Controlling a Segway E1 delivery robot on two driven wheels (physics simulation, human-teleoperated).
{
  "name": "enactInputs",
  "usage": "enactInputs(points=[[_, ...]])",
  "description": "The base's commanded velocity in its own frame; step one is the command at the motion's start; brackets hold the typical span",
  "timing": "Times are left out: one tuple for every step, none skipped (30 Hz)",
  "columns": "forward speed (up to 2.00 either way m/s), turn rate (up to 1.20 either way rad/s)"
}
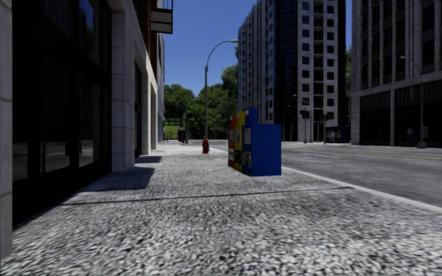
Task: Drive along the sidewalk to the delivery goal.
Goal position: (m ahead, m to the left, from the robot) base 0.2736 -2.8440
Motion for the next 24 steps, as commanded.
enactInputs(points=[[1.16,0.0],[1.16,0.0],[1.16,0.0],[1.16,0.0],[1.16,0.0],[1.16,-0.08],[1.16,-0.91],[1.16,-0.91],[1.16,-0.91],[1.16,-0.81],[1.16,-0.49],[1.16,-0.3],[1.16,-0.18],[1.16,-0.14],[1.16,-0.12],[1.16,-0.12],[1.07,-0.12],[1.07,-0.12],[0.89,-0.13],[0.63,-0.13],[0.38,-0.26],[0.2,-0.54],[0.02,-0.71],[0.02,-0.71]])
